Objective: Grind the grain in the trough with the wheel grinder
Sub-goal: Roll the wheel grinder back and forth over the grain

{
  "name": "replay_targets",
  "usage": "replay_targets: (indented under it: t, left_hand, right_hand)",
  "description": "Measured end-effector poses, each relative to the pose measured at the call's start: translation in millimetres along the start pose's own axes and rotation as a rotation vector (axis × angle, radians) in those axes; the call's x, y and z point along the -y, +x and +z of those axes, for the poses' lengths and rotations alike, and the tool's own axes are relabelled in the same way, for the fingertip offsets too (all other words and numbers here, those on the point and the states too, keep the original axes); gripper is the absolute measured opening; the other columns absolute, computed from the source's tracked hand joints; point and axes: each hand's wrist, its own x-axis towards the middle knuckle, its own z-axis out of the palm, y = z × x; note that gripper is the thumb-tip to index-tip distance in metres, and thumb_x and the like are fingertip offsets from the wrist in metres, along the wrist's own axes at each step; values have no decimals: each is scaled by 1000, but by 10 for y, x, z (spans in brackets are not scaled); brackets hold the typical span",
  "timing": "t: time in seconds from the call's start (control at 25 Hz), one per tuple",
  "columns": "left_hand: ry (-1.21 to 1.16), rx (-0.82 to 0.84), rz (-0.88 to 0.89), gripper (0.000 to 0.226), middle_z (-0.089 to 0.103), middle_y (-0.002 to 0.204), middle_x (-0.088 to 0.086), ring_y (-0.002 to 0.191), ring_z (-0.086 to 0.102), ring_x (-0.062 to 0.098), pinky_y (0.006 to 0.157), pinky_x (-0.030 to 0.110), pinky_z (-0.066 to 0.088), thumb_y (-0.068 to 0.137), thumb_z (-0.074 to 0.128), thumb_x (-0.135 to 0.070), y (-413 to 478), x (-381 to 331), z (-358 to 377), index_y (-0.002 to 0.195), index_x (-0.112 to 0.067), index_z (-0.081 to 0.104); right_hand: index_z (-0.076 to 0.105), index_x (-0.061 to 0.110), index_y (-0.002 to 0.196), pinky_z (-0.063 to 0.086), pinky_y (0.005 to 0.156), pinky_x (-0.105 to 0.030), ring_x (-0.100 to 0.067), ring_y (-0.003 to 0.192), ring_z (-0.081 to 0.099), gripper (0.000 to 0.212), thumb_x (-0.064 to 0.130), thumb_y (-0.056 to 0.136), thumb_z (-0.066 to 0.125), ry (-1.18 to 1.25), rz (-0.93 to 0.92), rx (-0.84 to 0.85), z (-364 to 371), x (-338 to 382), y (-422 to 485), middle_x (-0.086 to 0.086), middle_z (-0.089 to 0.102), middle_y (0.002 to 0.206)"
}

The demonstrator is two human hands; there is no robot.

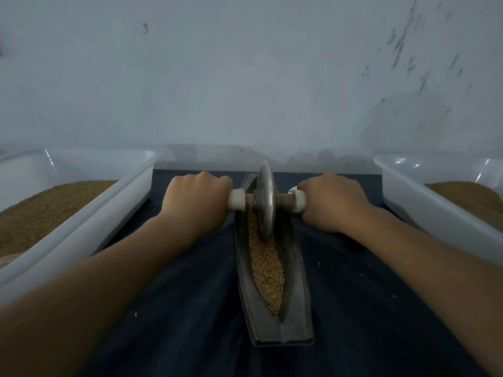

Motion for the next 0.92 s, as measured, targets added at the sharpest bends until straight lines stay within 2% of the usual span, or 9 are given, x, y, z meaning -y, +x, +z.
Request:
replay_targets:
  t: [0.12,0.2,0.28,0.4,0.56,0.68,0.76,0.84,0.92]
  left_hand:
    - [-195,158,110,20,45,66,-14,62,51,11,54,28,38,74,54,-58,-312,186,-16,76,-40,48]
    - [-232,162,139,22,50,64,-17,60,54,7,49,26,36,65,44,-64,-450,256,30,69,-43,48]
    - [-158,97,94,24,46,62,-15,57,49,10,48,26,32,68,48,-63,-387,212,92,73,-40,52]
    - [-27,-53,-52,25,38,63,-8,56,39,19,51,29,27,84,55,-49,-112,22,142,76,-28,45]
    - [-64,-9,-40,20,39,65,-9,55,37,15,50,28,25,86,58,-42,-121,30,103,78,-28,48]
    - [-190,98,87,18,46,62,-14,53,44,6,47,24,31,69,55,-55,-454,196,18,72,-39,51]
    - [-181,37,128,19,41,54,-16,46,36,1,44,19,25,62,49,-58,-573,216,-12,62,-41,42]
    - [-41,-51,106,19,36,55,-14,44,29,9,45,21,22,68,56,-52,-442,138,-35,66,-37,45]
    - [71,-113,30,17,38,62,-7,50,35,18,47,28,26,82,61,-39,-198,-12,-65,77,-28,48]
  right_hand:
    - [44,35,64,21,41,-21,-4,43,36,25,45,62,67,-185,-175,-275,66,-67,-376,14,39,54]
    - [35,36,56,9,41,-13,1,35,18,33,50,47,64,-256,-225,-411,8,-78,-486,16,23,44]
    - [40,34,57,19,40,-16,-5,37,34,27,46,56,65,-245,-217,-346,27,-48,-351,14,35,46]
    - [54,30,74,40,50,-26,-17,64,57,18,42,81,66,-133,-45,-218,77,91,-37,7,57,69]
    - [52,31,74,38,50,-26,-16,62,56,19,43,82,64,-139,-72,-197,38,48,-114,9,56,68]
    - [38,33,63,18,43,-17,-5,40,32,29,45,62,64,-264,-213,-365,39,-43,-473,13,35,47]
    - [32,33,64,14,46,-13,-4,37,22,36,45,52,63,-253,-213,-442,75,-41,-582,15,22,44]
    - [36,34,69,18,47,-17,-11,39,29,34,43,59,67,-185,-163,-399,160,-30,-481,14,28,47]
    - [44,32,75,28,50,-26,-20,52,42,26,43,78,67,-102,-18,-336,225,33,-274,12,41,58]
